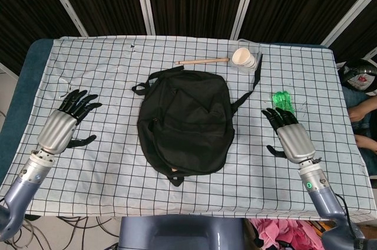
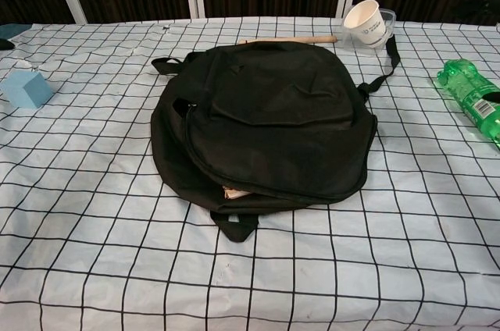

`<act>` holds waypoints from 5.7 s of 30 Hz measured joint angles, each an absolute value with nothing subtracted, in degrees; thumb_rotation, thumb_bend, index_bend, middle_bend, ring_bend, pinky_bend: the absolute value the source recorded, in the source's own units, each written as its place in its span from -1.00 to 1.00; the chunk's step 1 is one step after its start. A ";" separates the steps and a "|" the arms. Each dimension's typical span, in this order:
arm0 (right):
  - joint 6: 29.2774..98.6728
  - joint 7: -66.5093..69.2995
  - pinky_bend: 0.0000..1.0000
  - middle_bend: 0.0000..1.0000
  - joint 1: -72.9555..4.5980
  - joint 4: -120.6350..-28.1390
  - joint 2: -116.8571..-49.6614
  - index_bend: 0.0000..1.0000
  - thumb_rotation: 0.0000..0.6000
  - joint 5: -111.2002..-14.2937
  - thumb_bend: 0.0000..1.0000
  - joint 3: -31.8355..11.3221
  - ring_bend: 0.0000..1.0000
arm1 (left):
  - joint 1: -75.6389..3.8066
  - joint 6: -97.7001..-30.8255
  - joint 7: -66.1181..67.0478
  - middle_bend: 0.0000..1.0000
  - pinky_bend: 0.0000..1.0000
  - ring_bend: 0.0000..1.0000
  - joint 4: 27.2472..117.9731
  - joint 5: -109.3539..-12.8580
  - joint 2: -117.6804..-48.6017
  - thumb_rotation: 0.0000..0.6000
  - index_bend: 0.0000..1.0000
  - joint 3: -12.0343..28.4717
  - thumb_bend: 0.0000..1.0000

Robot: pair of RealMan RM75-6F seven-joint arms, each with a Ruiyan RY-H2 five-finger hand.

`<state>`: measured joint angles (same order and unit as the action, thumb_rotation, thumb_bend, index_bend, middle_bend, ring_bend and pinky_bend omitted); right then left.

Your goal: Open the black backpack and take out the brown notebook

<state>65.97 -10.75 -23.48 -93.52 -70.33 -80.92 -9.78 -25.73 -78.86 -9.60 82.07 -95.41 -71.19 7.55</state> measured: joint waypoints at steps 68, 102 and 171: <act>74.91 -6.02 -0.79 -0.82 -22.44 -70.53 -106.38 -0.82 1.00 -88.66 -0.67 -4.80 -0.89 | -22.13 -83.12 -10.96 -0.74 -0.98 -1.00 80.05 -92.72 -70.18 1.00 -0.61 5.26 -0.70; 61.51 -0.90 -0.79 -0.28 -32.21 -78.66 -96.22 -0.20 1.00 -80.56 -0.03 -14.34 -0.76 | -22.71 -82.12 -9.07 -0.74 -0.98 -1.00 83.14 -92.33 -69.49 1.00 -0.59 5.48 -0.70; 49.90 5.76 -0.79 0.26 -44.87 -67.12 -89.84 0.65 1.00 -58.58 0.21 -23.00 -0.23 | -43.28 -59.08 -7.50 -0.55 -0.71 -0.89 69.58 -98.81 -94.56 1.00 -0.50 0.97 -0.87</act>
<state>49.90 5.76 -44.87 -67.12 -89.84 -58.58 -23.00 -43.28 -59.08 -7.50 69.58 -98.81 -94.56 0.97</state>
